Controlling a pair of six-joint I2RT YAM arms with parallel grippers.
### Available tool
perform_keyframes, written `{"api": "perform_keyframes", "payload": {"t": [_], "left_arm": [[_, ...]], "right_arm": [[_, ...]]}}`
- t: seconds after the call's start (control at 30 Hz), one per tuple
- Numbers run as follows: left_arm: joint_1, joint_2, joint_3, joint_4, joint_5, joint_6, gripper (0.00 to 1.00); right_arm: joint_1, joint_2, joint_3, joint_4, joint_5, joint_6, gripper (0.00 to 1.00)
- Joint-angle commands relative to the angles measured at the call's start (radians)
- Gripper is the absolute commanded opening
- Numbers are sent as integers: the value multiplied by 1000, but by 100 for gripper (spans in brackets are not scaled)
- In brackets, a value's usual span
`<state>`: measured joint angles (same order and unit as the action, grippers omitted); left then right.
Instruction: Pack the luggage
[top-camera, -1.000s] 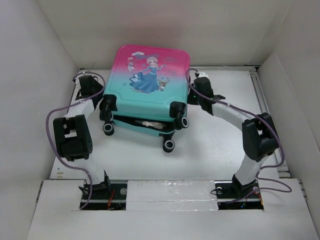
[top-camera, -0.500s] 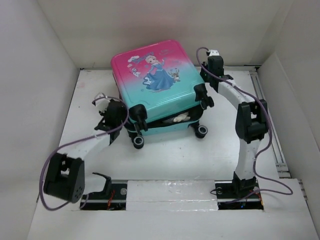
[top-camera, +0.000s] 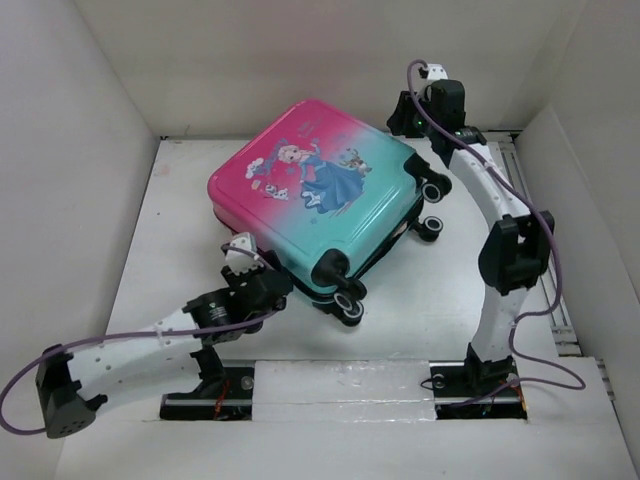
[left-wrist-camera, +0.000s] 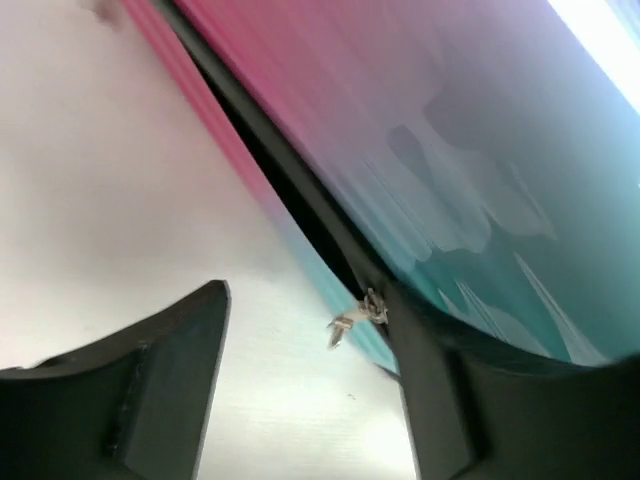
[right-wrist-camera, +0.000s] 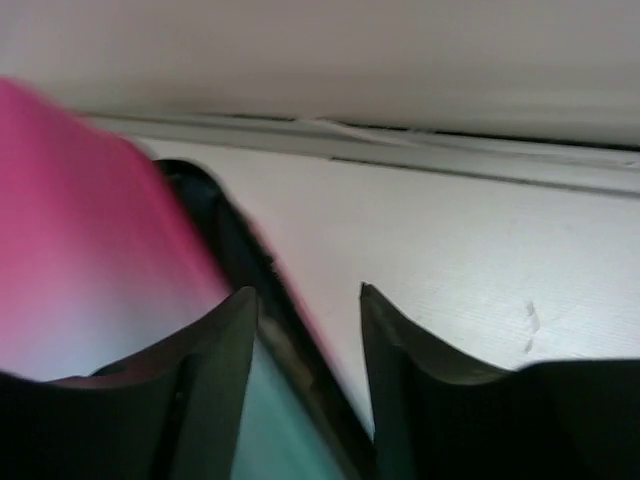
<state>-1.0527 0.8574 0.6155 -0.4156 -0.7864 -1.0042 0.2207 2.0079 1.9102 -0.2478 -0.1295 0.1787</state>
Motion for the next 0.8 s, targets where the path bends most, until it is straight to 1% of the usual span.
{"api": "perform_keyframes", "payload": {"t": [0.0,0.03,0.07,0.1,0.13,0.17,0.2,0.23,0.27,0.3,0.33,0.37,0.4,0.43,0.47,0.5,0.57,0.6,0.63,0.67,0.7,0.73,0.77], "left_arm": [[2,-125,148,116,-222,16,65],[2,-158,148,126,-253,33,67],[2,-172,161,177,-279,48,69],[2,-181,161,240,-299,150,69],[2,-181,161,312,-316,217,69],[2,-190,161,374,-330,264,70],[2,-190,161,482,-330,306,72],[2,-178,150,539,-341,390,72],[2,-169,150,599,-341,433,74],[25,-140,141,670,-341,487,75],[40,-117,141,813,-341,539,75],[62,-92,141,855,-283,571,75],[115,-25,171,879,-240,604,75],[146,17,202,879,-190,604,75],[180,63,281,853,-138,604,75],[256,163,324,836,-17,592,75],[348,276,429,757,125,573,75],[399,331,546,726,266,560,75],[501,438,605,698,338,559,75],[548,486,660,649,383,520,74],[587,529,741,649,409,520,74],[668,620,782,649,459,519,74],[710,676,834,596,490,519,74]], "right_arm": [[37,-155,-36,-84,-108,44,54],[20,-176,-60,-84,-99,53,56],[11,-201,-78,-84,-99,53,60],[11,-248,-97,-71,-90,67,62],[-1,-273,-118,-52,-90,82,64],[-12,-296,-158,-41,-90,91,64],[-12,-345,-178,-41,-90,100,64],[-12,-372,-200,-27,-81,100,64],[-12,-406,-227,-13,-65,117,62],[-12,-444,-317,10,-65,128,55],[-3,-530,-376,42,-52,157,35],[-3,-575,-435,100,-27,178,22],[18,-619,-562,131,-15,201,10],[32,-703,-630,172,-6,234,0],[48,-737,-690,220,13,248,0],[81,-767,-788,220,63,263,0],[115,-837,-877,234,89,298,0],[132,-859,-919,243,122,310,0],[161,-882,-997,243,142,311,0],[173,-937,-1032,243,168,320,0],[183,-971,-1066,243,194,320,0],[183,-1007,-1130,231,223,320,0],[195,-1046,-1160,231,237,332,0]]}}
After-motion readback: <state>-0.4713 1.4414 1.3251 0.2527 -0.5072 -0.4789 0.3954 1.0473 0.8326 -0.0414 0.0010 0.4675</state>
